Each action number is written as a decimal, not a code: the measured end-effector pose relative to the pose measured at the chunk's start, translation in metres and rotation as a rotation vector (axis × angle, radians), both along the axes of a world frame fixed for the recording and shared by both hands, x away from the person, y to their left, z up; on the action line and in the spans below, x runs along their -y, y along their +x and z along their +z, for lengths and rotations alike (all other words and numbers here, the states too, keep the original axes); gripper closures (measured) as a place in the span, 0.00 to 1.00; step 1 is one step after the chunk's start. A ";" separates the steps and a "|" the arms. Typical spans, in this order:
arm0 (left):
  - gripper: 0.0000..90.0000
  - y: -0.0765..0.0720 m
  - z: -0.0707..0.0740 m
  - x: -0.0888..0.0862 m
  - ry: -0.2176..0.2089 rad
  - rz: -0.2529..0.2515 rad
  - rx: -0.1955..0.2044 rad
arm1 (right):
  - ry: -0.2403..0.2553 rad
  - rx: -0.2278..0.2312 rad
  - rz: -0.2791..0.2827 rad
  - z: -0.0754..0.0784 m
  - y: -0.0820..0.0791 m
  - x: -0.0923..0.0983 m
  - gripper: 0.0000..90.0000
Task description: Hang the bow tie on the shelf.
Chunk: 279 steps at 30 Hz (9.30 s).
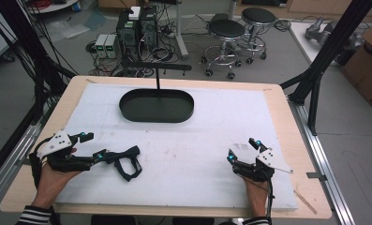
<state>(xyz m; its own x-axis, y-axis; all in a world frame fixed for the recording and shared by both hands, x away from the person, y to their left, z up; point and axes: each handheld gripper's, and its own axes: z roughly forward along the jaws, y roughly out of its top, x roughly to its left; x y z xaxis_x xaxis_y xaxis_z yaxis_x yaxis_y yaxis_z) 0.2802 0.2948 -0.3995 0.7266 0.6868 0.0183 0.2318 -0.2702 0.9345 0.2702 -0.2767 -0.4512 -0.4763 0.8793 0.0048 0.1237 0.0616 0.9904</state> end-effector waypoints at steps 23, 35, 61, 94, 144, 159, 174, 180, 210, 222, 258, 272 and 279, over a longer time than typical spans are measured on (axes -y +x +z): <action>0.23 0.026 0.011 0.036 0.318 -0.125 -0.188 | 0.004 0.006 0.001 0.000 -0.001 0.001 0.11; 0.24 0.039 0.006 0.048 0.403 -0.138 -0.270 | 0.011 0.013 0.003 0.000 -0.002 0.001 0.11; 0.53 0.055 -0.014 0.072 0.555 -0.202 -0.387 | 0.016 0.014 -0.002 -0.001 -0.002 0.001 0.11; 0.82 0.058 -0.010 0.083 0.616 -0.181 -0.420 | 0.019 0.015 -0.005 -0.001 -0.002 0.002 0.11; 0.83 0.061 0.051 0.054 0.057 0.006 -0.010 | 0.021 0.015 -0.007 -0.001 -0.002 0.002 0.11; 0.83 0.094 0.092 0.062 0.053 -0.005 0.055 | 0.021 0.015 -0.008 -0.001 -0.002 0.002 0.11; 0.83 0.129 0.108 0.057 0.012 0.023 0.077 | 0.013 0.014 -0.010 0.000 -0.002 0.001 0.11; 0.83 0.140 0.118 0.057 0.006 0.034 0.097 | 0.020 0.010 -0.013 -0.001 -0.002 0.001 0.11; 0.83 0.194 0.113 0.061 -0.005 0.176 0.155 | 0.026 0.006 -0.017 0.000 -0.001 0.002 0.11; 0.83 0.207 0.100 0.054 -0.008 0.247 0.157 | 0.024 0.012 -0.020 -0.001 -0.001 0.002 0.11; 0.82 0.209 0.041 0.046 -0.183 0.340 0.045 | 0.025 0.015 -0.019 -0.001 -0.001 0.002 0.11; 0.66 0.207 0.041 0.041 -0.154 0.352 -0.021 | 0.019 0.013 -0.017 -0.001 -0.002 0.001 0.11; 0.13 0.196 0.051 0.035 -0.083 0.341 -0.037 | 0.015 0.039 -0.014 -0.001 -0.004 0.001 0.11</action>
